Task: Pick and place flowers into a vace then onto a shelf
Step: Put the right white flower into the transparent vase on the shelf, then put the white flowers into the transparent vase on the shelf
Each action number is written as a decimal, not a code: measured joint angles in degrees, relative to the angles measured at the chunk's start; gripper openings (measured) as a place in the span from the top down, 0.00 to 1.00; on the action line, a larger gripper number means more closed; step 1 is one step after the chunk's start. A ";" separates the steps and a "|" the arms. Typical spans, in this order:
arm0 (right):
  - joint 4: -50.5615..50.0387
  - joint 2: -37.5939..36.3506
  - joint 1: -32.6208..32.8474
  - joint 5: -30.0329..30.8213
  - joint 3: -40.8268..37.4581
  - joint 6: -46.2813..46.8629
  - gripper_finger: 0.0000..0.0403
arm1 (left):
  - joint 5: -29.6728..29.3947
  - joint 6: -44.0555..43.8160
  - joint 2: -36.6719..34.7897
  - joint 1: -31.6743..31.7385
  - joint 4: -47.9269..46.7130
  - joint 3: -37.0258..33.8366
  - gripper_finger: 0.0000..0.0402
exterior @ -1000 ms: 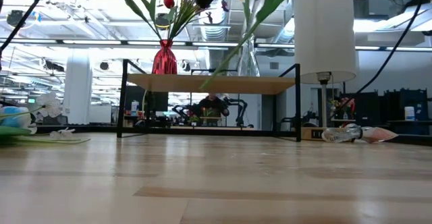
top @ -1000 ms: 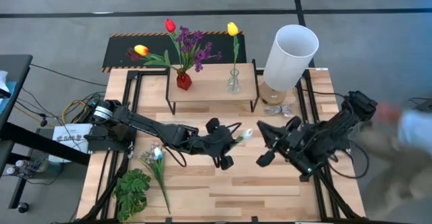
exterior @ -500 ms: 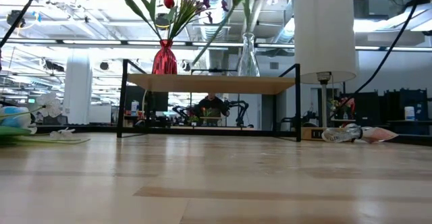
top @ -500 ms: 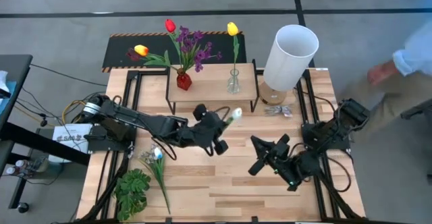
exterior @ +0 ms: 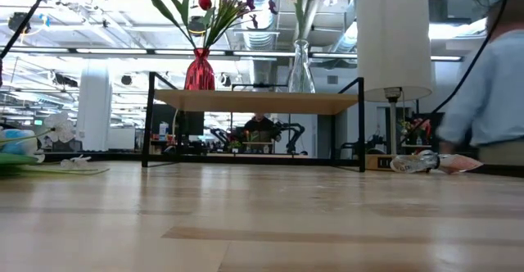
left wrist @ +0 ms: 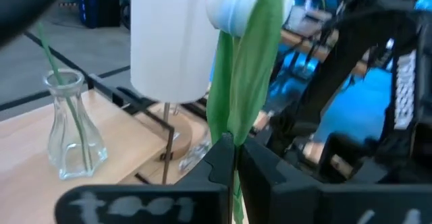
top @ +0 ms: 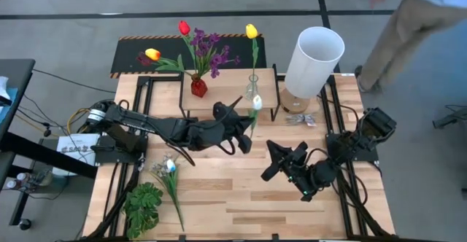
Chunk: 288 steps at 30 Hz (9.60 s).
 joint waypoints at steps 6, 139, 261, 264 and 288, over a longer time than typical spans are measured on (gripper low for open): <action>-0.37 0.02 -1.92 -7.67 0.00 -0.52 0.83 | 0.14 2.00 1.22 -0.49 4.63 -0.06 1.00; -77.96 -6.99 -45.91 -27.92 29.55 20.51 0.90 | 23.47 1.37 -11.52 -8.59 -32.70 -22.75 0.60; -91.00 -7.03 -10.52 -17.55 29.51 29.75 0.67 | 45.66 57.11 10.37 -17.56 -62.37 -7.30 1.00; -91.46 -7.01 -10.52 -17.54 29.51 32.59 0.67 | 42.88 55.11 10.36 -15.89 -63.47 -4.09 1.00; -114.20 -5.95 -11.79 -73.14 28.88 90.40 0.67 | 4.19 49.14 10.29 -17.93 -57.11 3.37 1.00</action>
